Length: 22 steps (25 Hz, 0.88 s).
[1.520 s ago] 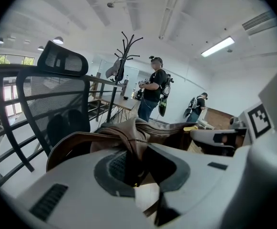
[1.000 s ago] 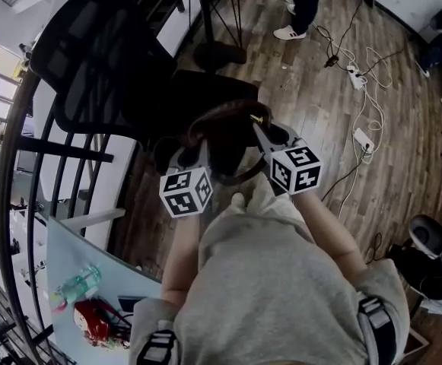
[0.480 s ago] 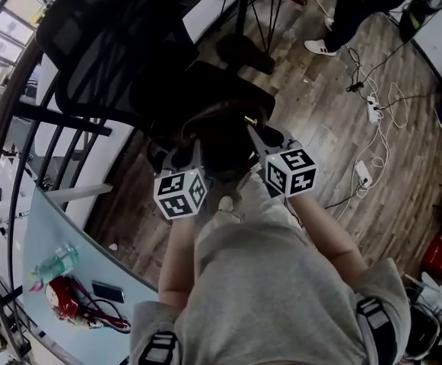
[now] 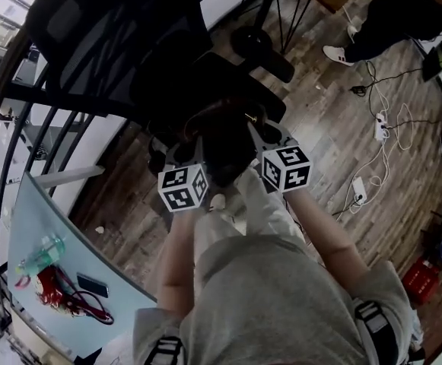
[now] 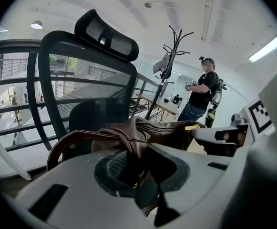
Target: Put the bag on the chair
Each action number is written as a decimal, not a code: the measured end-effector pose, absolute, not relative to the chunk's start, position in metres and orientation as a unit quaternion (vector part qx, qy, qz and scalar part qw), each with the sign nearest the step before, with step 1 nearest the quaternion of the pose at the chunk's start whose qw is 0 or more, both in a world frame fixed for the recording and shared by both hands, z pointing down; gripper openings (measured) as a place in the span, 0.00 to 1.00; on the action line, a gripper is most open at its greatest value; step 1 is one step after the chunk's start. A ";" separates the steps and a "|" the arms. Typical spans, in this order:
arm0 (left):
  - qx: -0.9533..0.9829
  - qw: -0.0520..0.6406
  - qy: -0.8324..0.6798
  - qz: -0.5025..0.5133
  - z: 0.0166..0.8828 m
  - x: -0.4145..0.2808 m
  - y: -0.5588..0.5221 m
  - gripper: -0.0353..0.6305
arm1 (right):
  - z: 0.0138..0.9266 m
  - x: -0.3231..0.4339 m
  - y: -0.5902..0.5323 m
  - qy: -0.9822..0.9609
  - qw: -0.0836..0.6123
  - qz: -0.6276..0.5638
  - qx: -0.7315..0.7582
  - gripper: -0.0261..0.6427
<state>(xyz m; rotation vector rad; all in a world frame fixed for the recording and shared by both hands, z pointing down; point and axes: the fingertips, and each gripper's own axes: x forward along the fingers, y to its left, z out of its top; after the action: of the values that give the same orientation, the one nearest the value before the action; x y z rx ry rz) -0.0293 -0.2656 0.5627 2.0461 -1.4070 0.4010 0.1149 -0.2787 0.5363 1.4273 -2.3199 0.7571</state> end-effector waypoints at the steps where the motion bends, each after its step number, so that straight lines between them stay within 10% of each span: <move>1: 0.771 0.312 -0.534 0.152 0.571 -0.030 -0.269 0.14 | 0.544 0.115 -0.284 -0.810 0.161 0.267 0.496 0.10; 22: 0.717 0.361 -0.557 0.213 0.718 -0.050 -0.321 0.14 | 0.687 0.104 -0.342 -0.791 0.228 0.311 0.476 0.10</move>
<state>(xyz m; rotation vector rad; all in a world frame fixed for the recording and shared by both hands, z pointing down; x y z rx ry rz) -0.0503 -0.3210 0.7180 1.8485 -1.4352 0.5476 0.1035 -0.3421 0.6869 1.3102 -2.1785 0.8559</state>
